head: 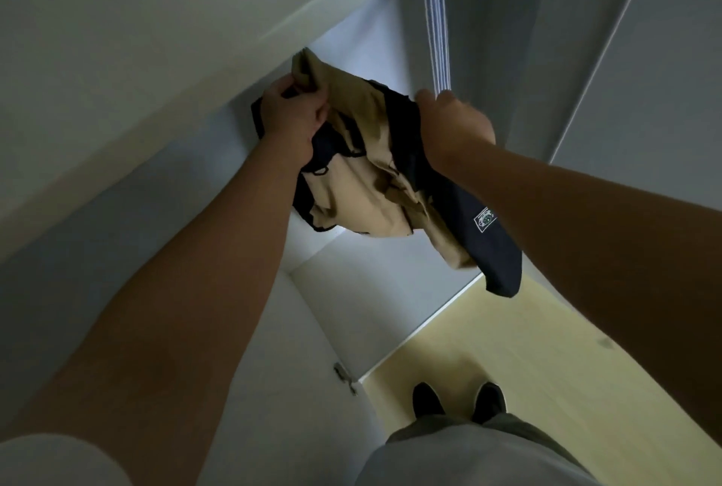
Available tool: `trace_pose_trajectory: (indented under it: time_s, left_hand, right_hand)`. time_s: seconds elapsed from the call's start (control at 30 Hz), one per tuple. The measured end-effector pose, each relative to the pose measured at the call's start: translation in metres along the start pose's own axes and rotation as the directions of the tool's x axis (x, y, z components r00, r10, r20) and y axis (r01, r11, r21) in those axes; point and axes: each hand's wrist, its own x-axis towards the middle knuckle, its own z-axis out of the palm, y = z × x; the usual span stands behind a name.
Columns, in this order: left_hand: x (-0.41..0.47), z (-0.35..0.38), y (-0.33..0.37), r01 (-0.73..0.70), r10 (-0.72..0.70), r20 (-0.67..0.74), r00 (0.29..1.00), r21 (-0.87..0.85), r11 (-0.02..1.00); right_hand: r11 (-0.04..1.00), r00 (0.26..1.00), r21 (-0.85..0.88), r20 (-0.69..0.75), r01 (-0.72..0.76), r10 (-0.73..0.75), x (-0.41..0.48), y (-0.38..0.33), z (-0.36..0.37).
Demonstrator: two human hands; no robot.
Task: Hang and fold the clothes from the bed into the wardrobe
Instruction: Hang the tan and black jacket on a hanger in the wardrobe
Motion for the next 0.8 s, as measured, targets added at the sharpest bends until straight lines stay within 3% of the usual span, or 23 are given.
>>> trace_pose_trajectory:
  time_s: [0.13,0.27,0.37,0.5,0.57,0.63,0.7,0.8]
  left_hand:
    - [-0.006,-0.013,-0.008,0.023,-0.009,-0.096,0.995,0.143,0.989]
    - [-0.008,-0.031,-0.033,0.032,-0.019,-0.049,0.999,0.292,0.956]
    - [-0.001,-0.037,-0.06,0.042,-0.016,-0.072,0.997,0.376,0.926]
    - [0.027,-0.043,-0.112,0.123,-0.114,-0.051,0.992,0.249,0.961]
    - [0.042,-0.051,-0.139,0.186,-0.176,-0.06,0.983,0.369,0.911]
    - [0.062,-0.059,-0.176,0.12,-0.097,-0.073,0.993,0.465,0.877]
    - [0.078,-0.07,-0.218,0.102,-0.114,0.006,0.993,0.402,0.91]
    - [0.103,-0.089,-0.284,0.168,-0.159,-0.062,0.985,0.18,0.969]
  right_hand:
    - [0.998,0.999,-0.062,-0.036,-0.034,0.032,-0.002,-0.001,0.019]
    - [1.0,0.999,-0.023,-0.044,-0.004,0.003,-0.006,-0.003,0.047]
    - [0.993,0.999,0.117,0.049,-0.027,0.021,-0.006,-0.002,0.078]
    - [0.96,0.972,0.259,0.231,-0.104,0.043,-0.003,0.009,0.131]
    - [0.941,0.947,0.311,0.321,-0.129,0.024,0.0,0.014,0.153]
    - [0.939,0.934,0.328,0.358,-0.106,-0.02,0.008,0.02,0.19]
    - [0.937,0.911,0.346,0.4,-0.052,-0.097,0.018,0.023,0.232]
    - [0.941,0.885,0.337,0.431,0.023,-0.176,0.027,0.022,0.3]
